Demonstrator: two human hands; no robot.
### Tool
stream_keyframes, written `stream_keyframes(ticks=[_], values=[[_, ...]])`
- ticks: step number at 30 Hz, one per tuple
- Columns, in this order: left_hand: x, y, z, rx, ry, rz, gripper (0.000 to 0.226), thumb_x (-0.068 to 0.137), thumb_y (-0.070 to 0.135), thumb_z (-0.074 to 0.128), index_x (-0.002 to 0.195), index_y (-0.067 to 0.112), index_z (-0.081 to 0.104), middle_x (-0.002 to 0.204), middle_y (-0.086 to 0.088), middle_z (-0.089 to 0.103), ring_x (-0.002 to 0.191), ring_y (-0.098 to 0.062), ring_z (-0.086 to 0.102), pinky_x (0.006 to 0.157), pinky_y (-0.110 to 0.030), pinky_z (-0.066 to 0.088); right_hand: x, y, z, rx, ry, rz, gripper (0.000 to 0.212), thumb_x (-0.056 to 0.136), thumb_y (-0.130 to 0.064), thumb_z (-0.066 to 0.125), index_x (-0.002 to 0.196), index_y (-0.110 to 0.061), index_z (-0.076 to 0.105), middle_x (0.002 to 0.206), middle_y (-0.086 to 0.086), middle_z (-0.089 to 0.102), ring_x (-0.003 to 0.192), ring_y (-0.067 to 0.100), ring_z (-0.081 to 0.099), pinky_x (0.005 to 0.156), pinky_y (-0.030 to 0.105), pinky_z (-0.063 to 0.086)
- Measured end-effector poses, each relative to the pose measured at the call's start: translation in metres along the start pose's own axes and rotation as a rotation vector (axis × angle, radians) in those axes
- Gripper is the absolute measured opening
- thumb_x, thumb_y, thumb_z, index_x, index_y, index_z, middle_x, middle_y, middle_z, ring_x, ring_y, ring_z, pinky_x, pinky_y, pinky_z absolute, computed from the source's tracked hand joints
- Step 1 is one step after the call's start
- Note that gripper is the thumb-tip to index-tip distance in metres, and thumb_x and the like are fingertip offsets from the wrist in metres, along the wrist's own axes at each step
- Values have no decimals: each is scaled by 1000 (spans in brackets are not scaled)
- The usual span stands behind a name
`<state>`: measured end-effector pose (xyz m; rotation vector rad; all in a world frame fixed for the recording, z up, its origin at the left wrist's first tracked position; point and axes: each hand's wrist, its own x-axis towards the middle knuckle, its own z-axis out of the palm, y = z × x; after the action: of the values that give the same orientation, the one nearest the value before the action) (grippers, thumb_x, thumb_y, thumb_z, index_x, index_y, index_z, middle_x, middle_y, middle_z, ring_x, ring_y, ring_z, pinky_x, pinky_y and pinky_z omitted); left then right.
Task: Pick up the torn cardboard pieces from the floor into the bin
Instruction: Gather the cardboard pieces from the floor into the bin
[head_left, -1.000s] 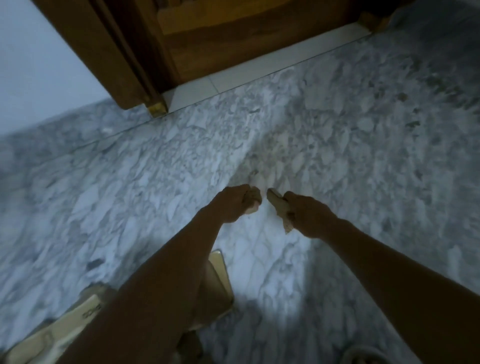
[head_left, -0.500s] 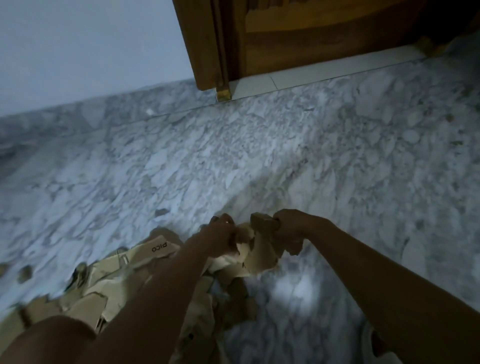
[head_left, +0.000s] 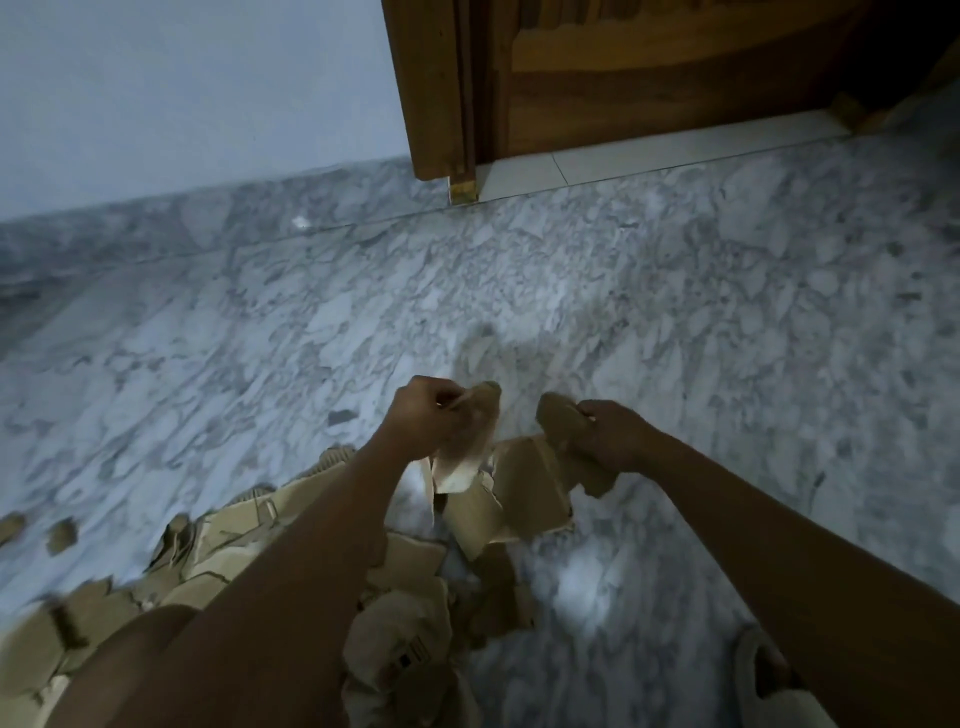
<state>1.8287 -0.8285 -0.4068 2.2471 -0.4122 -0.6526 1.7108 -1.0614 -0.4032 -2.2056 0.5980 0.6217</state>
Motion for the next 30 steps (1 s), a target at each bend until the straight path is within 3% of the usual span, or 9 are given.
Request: stream_keyframes(ticks=[4,6,9,11,16,19,24,28,30], values=[[-3,-13,-16,-116,29,-70,14,88,26,71,83,18,61,70,-3,61,65,-21,60,59,-30,49,3,-17,38,-134,-203,102,49,96,-29,58,139,-6,49,137,19,54,120,33,56,91,35,48],[-7,-16,-23,-318,45,-130,20,92,24,66,90,12,51,73,-7,56,65,-24,56,60,-38,52,0,-19,63,-184,-156,167,60,98,-39,52,147,-7,37,147,19,37,130,39,43,105,41,41],[-10,-21,-35,-429,47,-156,29,93,26,66,100,8,45,84,-17,58,77,-27,58,77,-54,57,-6,-17,95,-236,59,190,51,100,-37,45,142,-10,41,140,17,32,124,42,38,104,45,37],[-10,-26,-44,-325,3,-158,32,88,26,72,101,8,49,85,-14,66,75,-27,61,72,-46,56,-9,-13,105,-195,148,188,49,98,-37,48,139,-11,43,135,16,34,117,41,43,99,45,42],[-20,-56,-35,313,-195,-157,29,82,38,76,98,19,60,96,-2,68,74,-10,59,56,-20,41,-15,-9,101,-211,131,181,61,92,-51,53,139,-14,40,135,16,37,122,39,42,100,48,42],[-28,-70,-17,367,-100,-192,17,91,32,63,89,15,64,84,-6,66,71,-18,62,57,-24,45,-12,-13,98,-151,112,217,60,96,-53,47,140,-13,39,141,16,34,129,39,36,106,50,37],[-33,-94,-11,628,-47,-75,37,90,30,63,112,1,54,109,-22,54,102,-38,56,83,-44,47,-12,-23,89,-161,112,195,72,90,-54,54,145,-12,36,144,15,31,132,37,34,108,49,35],[-37,-93,-2,660,-109,-91,45,87,29,67,120,5,45,116,-17,49,107,-36,53,85,-37,40,-6,-27,93,-126,279,6,52,79,-57,63,108,-14,63,112,10,53,105,33,58,89,42,51],[-36,-96,1,684,-118,-69,50,84,31,69,119,6,45,117,-16,48,109,-35,52,88,-37,40,0,-34,91,-92,204,-101,43,79,-51,70,95,-11,66,93,8,60,91,28,63,74,33,49]])
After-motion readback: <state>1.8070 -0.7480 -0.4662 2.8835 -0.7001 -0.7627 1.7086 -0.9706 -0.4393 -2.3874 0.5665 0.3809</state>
